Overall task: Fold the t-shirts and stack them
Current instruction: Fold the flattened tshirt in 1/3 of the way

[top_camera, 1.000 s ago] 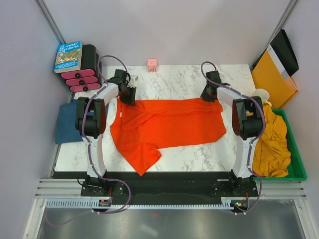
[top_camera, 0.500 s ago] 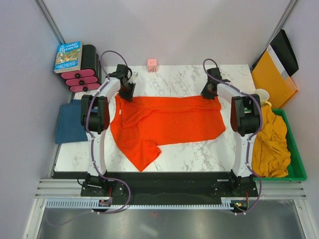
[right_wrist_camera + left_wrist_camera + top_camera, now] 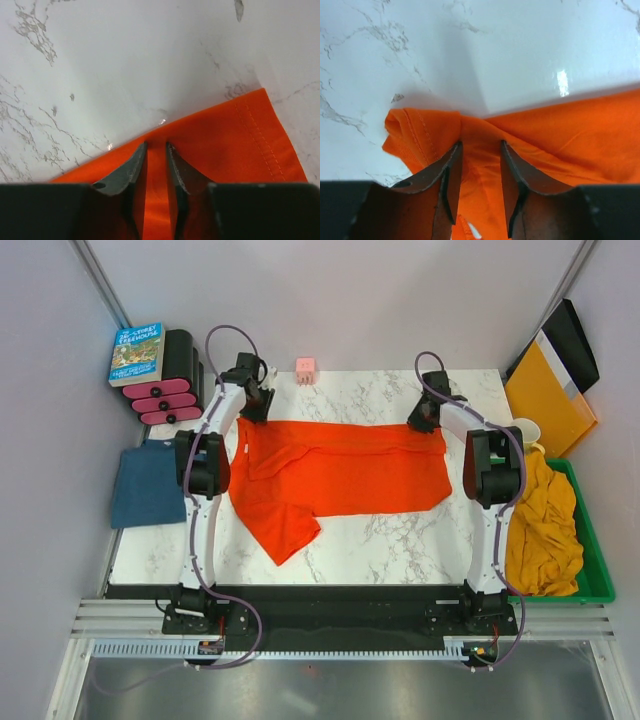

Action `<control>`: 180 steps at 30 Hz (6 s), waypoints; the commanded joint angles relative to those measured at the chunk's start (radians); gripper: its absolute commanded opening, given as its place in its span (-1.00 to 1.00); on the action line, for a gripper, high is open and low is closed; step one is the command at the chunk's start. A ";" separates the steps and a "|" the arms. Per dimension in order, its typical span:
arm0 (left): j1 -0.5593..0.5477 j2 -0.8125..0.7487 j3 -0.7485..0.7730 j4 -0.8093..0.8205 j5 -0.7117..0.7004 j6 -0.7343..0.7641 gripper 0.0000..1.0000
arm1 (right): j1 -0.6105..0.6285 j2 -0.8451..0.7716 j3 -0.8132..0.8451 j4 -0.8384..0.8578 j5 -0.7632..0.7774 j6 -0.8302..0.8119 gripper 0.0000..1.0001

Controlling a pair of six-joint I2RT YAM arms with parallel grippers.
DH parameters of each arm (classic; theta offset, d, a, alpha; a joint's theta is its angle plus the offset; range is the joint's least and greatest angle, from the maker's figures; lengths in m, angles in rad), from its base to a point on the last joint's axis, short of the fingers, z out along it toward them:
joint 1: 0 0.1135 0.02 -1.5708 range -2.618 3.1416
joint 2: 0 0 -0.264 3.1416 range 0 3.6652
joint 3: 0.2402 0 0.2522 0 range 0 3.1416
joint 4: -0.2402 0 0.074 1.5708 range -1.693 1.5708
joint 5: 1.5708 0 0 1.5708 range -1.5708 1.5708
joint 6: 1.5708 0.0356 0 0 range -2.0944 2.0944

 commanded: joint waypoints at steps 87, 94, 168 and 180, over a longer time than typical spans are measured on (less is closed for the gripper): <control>0.033 -0.526 -0.962 0.214 0.127 0.001 -0.34 | 0.728 0.233 0.411 -0.044 0.229 -0.201 -0.16; 0.033 -0.527 -0.967 0.214 0.133 0.009 -0.34 | 0.728 0.230 0.430 -0.030 0.229 -0.196 -0.17; 0.031 -0.490 -0.926 0.211 0.176 0.004 -0.35 | 0.782 -0.136 -0.133 0.102 0.260 -0.073 -1.00; 0.031 -0.541 -0.906 0.211 0.213 -0.005 -0.06 | 0.786 -0.161 -0.118 0.115 0.367 -0.081 0.17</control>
